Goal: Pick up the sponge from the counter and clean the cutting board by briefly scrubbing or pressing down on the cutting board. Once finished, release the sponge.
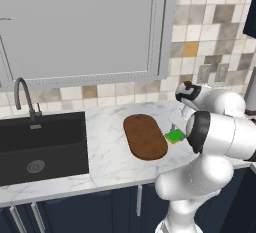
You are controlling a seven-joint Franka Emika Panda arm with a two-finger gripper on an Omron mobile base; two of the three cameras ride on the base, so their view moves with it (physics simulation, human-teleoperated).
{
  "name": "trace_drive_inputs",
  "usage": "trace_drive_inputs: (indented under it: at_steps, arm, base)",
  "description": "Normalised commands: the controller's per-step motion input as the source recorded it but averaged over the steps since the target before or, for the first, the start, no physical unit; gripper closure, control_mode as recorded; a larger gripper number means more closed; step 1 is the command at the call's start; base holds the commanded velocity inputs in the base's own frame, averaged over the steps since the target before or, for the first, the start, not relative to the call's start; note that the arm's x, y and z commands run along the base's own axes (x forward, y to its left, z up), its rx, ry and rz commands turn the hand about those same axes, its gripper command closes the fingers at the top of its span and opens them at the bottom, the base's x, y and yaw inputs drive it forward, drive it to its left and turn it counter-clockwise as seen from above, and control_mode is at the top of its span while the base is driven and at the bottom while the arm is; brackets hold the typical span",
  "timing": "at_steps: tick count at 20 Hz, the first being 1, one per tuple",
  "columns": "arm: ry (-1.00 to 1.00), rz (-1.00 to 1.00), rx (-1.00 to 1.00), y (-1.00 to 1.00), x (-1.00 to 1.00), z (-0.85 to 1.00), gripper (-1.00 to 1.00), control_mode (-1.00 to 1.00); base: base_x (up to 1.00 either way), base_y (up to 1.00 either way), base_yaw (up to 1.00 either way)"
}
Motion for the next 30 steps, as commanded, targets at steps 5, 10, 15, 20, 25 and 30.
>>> trace_drive_inputs:
  at_steps: [5,10,15,20,25,30]
  arm:
    - [0.17,-0.34,-0.12,0.52,0.0,-0.02,1.0,-1.0]
    - [0.15,-0.3,-0.14,0.43,0.0,-0.07,1.0,-1.0]
    - [0.05,-0.18,-0.08,0.09,0.0,-0.17,1.0,-1.0]
    - [0.0,-0.08,-0.03,0.0,0.0,-0.17,1.0,-1.0]
    - [0.0,-0.01,0.0,0.0,0.01,-0.08,1.0,-1.0]
    - [0.0,0.0,0.0,0.0,0.05,-0.11,1.0,-1.0]
  base:
    - [0.0,0.0,0.0]
    - [0.0,0.0,0.0]
    - [0.0,0.0,0.0]
    - [0.0,0.0,0.0]
    - [0.0,0.0,0.0]
    - [0.0,0.0,0.0]
